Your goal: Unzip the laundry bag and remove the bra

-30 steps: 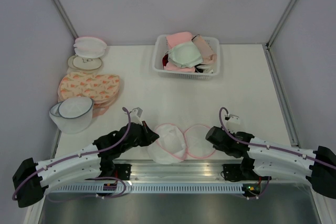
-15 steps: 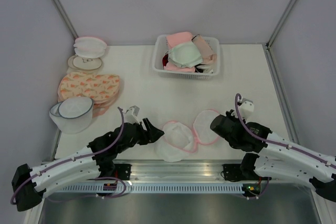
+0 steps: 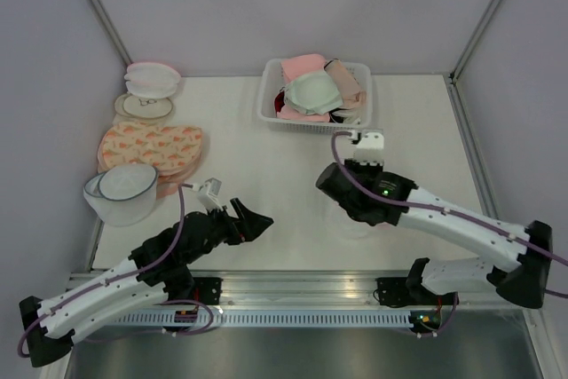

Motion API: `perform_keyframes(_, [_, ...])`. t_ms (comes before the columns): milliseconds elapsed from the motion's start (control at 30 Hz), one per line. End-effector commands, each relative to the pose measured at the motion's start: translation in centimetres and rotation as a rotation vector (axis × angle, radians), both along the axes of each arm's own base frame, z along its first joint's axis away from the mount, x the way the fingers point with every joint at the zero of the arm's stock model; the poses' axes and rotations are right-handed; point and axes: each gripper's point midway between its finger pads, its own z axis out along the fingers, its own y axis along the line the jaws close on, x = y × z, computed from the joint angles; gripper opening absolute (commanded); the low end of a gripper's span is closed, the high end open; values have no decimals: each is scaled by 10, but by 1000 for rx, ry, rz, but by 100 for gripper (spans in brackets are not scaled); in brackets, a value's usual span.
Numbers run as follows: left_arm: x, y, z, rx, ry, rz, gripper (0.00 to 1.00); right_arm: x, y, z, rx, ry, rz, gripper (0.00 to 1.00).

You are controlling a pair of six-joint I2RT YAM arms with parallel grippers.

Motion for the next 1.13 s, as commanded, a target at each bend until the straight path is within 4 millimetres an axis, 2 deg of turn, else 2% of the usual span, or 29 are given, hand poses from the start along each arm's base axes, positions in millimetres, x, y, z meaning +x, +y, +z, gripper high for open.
perform_keyframes(0, [1, 8, 4, -18, 8, 41, 95, 15, 60, -53, -66, 134, 181, 0])
perform_keyframes(33, [0, 10, 2, -11, 11, 44, 95, 13, 69, -80, -90, 193, 196, 1])
perform_keyframes(133, [-1, 15, 2, -12, 11, 55, 95, 5, 95, -122, -89, 265, 262, 0])
perform_keyframes(167, [-1, 16, 3, -15, 7, 56, 95, 2, 102, -129, -72, 278, 279, 1])
perform_keyframes(200, [-1, 17, 2, -13, 7, 59, 95, 0, 115, -133, -34, 270, 313, 8])
perform_keyframes(233, [-1, 18, 4, -18, 2, 62, 95, -5, 115, -139, -21, 284, 329, 17])
perform_keyframes(267, [-1, 19, 3, -14, 3, 63, 96, -9, 120, -139, 6, 291, 359, 35])
perform_keyframes(300, [-2, 20, 3, -12, 3, 63, 96, -11, 123, -138, 34, 276, 374, 58])
perform_keyframes(333, [-1, 20, 3, -12, 3, 64, 97, -12, 125, -131, 60, 259, 389, 71])
perform_keyframes(367, [-1, 19, 3, -12, 3, 64, 97, -13, 128, -113, 118, 221, 410, 80])
perform_keyframes(400, [-1, 19, 1, -8, 7, 64, 98, -14, 131, -103, 146, 203, 439, 94])
perform_keyframes(433, [-1, 19, 1, -5, 8, 63, 98, -16, 132, -80, 203, 160, 464, 98])
perform_keyframes(500, [-1, 17, 2, 1, 5, 57, 100, -18, 134, -54, 255, 117, 515, 98])
perform_keyframes(533, [-1, 16, 2, 1, 2, 52, 100, -21, 130, -32, 298, 70, 534, 98])
perform_keyframes(567, [-1, 14, 1, 6, 2, 44, 99, -22, 128, -21, 318, 46, 546, 98])
perform_keyframes(600, [0, 13, 3, 4, -4, 41, 100, -23, 124, -12, 330, 27, 549, 98])
perform_keyframes(633, [-1, 12, 3, 4, -7, 33, 100, -22, 114, 8, 349, -24, 533, 98])
perform_keyframes(833, [-1, 1, 5, 11, -30, -20, 100, -23, 65, 41, 331, -116, 430, 98])
perform_keyframes(933, [-2, -4, 6, 19, -41, -48, 100, -29, 53, 54, 380, -163, 438, 98])
perform_keyframes(1033, [-1, -8, 9, 12, -57, -62, 100, -34, 46, 61, 425, -192, 451, 98])
perform_keyframes(1100, [-1, -8, 9, 13, -56, -62, 100, -34, 38, 54, 402, -181, 419, 98])
